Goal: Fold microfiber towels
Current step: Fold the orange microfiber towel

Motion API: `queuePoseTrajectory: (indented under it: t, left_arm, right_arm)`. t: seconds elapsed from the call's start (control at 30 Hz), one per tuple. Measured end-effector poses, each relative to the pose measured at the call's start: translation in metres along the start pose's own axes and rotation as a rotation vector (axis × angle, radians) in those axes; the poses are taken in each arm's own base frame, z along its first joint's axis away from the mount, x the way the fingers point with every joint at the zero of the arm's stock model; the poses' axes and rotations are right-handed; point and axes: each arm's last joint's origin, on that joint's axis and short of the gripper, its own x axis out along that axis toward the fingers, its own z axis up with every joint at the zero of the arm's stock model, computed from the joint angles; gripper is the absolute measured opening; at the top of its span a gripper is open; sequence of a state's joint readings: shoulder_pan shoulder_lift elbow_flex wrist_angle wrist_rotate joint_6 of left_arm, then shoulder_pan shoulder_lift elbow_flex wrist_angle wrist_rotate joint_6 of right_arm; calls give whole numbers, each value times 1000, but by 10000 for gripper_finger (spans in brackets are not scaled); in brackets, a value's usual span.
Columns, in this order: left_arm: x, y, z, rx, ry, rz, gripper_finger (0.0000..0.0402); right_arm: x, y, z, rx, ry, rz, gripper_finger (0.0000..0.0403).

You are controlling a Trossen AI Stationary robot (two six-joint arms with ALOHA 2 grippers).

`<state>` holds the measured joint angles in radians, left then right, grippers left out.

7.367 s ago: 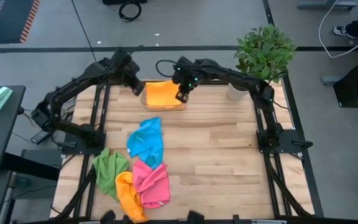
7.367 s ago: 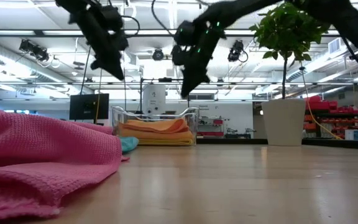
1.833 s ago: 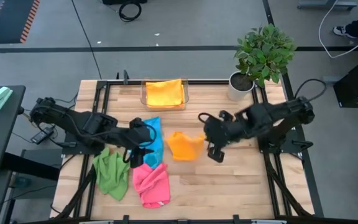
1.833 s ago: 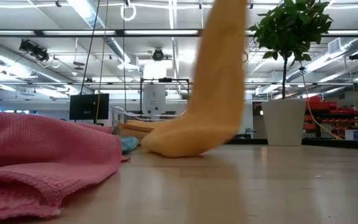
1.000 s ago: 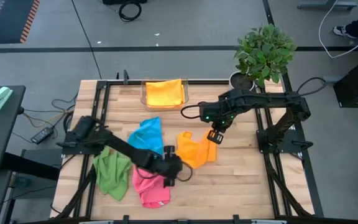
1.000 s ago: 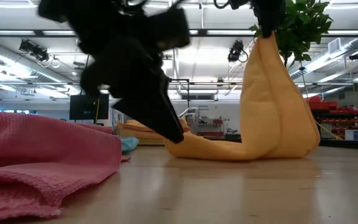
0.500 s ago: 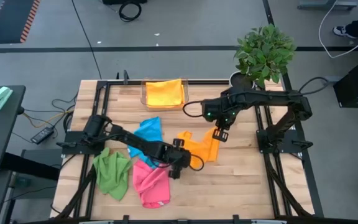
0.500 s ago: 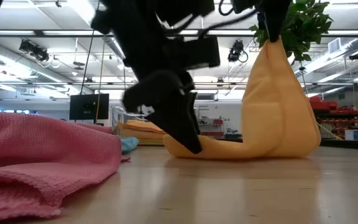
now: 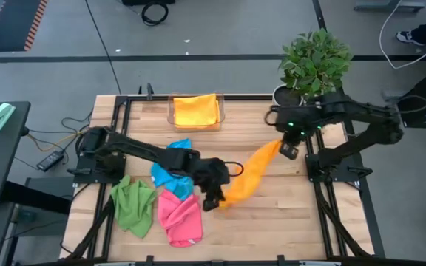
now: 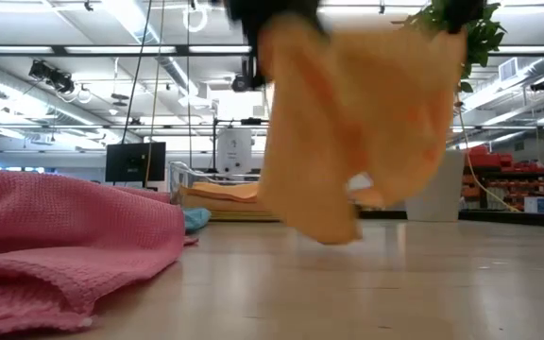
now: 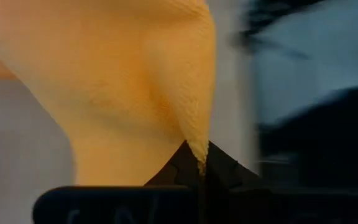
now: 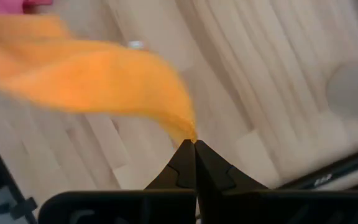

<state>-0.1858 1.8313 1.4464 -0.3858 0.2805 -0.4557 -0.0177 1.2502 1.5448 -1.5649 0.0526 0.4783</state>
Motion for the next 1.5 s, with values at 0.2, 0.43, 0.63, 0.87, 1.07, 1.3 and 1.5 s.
queuePoseTrajectory:
  t: [0.2,0.43,0.63,0.87,1.07,1.3,1.5]
  left_arm:
    - [-68,-55,24,29,-108,-307,23]
    - [-54,-62,2,101,-61,-476,8]
    - [-4,49,-56,-217,-37,-605,7]
    - [-17,153,-131,-579,-96,-426,78]
    - [-40,182,-147,-479,-108,-452,152]
    - [-86,200,-123,-230,-313,-439,160]
    - [-83,160,-87,105,-404,-361,119]
  right_arm:
    - [7,10,-49,53,34,187,0]
    - [35,49,-76,31,-59,347,0]
    - [129,39,-63,164,47,198,0]
    - [194,-5,-48,418,82,145,0]
    - [200,-22,-36,552,44,157,0]
    - [202,-32,-31,683,47,160,0]
    - [203,-33,-30,731,56,158,0]
